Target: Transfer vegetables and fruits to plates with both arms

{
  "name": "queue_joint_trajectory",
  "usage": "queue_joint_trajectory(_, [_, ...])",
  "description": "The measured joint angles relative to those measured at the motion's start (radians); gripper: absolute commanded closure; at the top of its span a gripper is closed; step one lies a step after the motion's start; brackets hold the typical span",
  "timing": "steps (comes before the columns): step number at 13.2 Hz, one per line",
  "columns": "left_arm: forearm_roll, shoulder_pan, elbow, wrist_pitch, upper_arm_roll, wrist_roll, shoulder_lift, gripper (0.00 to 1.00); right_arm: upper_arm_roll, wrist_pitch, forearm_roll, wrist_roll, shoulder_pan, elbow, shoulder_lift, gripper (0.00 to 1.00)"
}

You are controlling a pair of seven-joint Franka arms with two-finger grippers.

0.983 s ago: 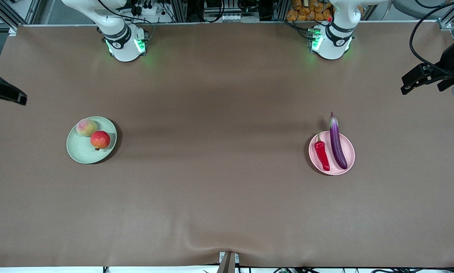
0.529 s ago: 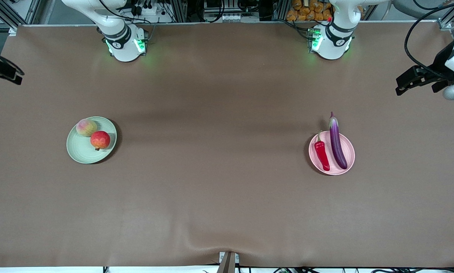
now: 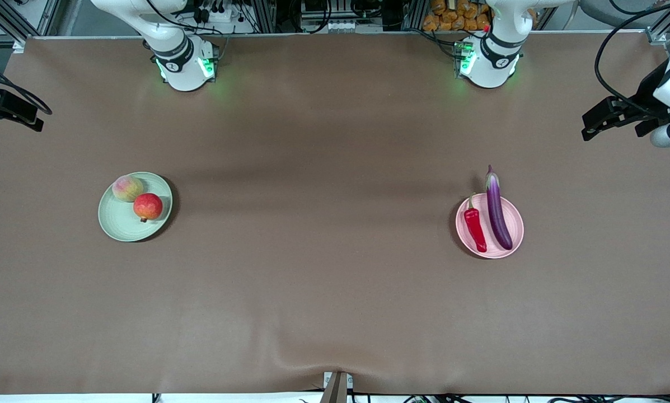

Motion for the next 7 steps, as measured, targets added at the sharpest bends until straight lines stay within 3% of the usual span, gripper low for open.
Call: queue_joint_trajectory(7, [0.000,0.001,0.002,0.000,0.000,0.003,0.000,0.00,0.006,0.052,0.000,0.000,0.000,-0.103,-0.074,0.00])
